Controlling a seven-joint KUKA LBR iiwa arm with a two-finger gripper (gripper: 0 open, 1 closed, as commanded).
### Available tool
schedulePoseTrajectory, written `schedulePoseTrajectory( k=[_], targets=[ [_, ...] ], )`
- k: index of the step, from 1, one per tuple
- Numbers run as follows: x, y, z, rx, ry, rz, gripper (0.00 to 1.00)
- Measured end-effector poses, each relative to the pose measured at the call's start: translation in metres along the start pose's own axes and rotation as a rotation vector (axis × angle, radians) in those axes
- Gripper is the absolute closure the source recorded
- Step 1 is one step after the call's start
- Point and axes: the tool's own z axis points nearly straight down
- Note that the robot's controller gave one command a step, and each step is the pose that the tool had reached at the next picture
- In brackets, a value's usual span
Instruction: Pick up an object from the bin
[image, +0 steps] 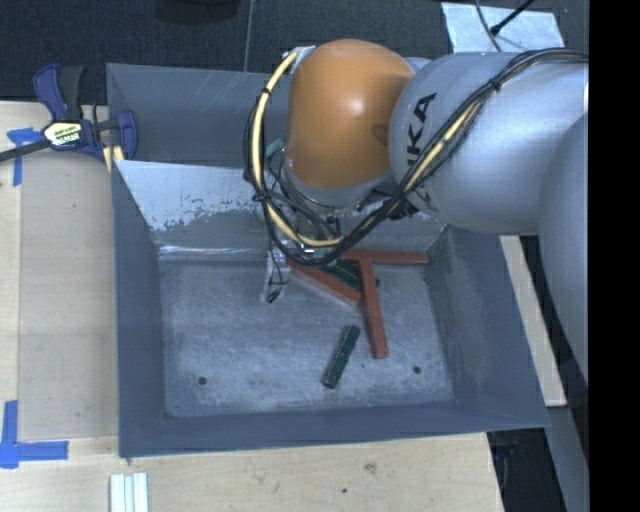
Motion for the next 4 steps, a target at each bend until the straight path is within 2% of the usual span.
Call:
schedulePoseTrajectory(
  k=[1,2,3,4],
  targets=[
    [-0.005,-0.069,0.029,0.004,-0.005,-0.103,0.0],
    [-0.004,-0.116,0.091,0.002,-0.002,-0.407,0.0],
    [-0.03,-0.192,0.14,0.0,-0.01,-0.106,0.0],
    [-0.033,-0.19,0.135,-0.002,-0.022,-0.106,1.0]
  ],
)
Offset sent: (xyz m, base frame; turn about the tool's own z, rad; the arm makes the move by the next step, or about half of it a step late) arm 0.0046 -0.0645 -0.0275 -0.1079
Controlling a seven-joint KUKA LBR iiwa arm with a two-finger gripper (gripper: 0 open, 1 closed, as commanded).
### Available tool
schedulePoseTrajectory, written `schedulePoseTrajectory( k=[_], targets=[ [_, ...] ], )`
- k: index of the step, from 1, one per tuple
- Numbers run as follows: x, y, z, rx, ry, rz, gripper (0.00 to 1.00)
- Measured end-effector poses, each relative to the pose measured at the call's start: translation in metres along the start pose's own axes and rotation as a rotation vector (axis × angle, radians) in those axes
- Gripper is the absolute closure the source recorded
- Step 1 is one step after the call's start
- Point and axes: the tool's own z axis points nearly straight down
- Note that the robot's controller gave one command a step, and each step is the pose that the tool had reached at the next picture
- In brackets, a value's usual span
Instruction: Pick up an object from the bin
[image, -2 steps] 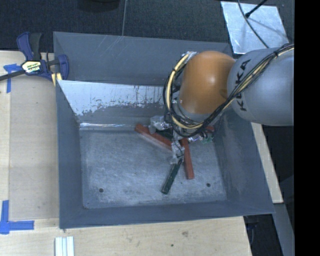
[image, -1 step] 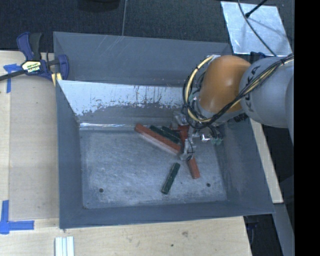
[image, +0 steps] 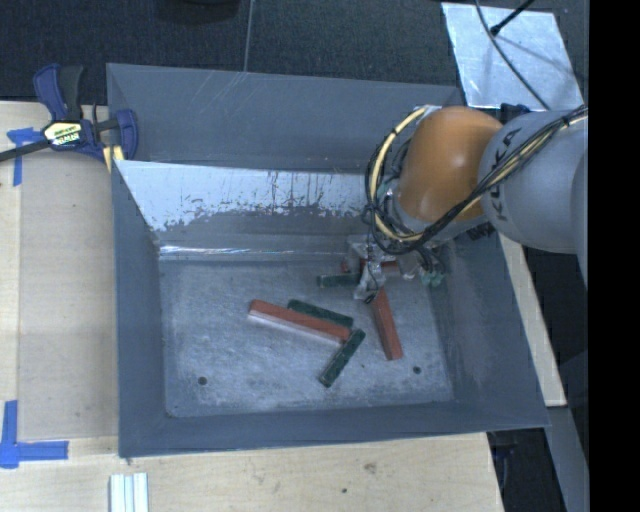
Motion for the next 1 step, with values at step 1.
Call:
schedulePoseTrajectory(
  k=[1],
  targets=[
    [-0.0001,0.0119,-0.1347,0.002,0.003,0.057,1.0]
  ],
)
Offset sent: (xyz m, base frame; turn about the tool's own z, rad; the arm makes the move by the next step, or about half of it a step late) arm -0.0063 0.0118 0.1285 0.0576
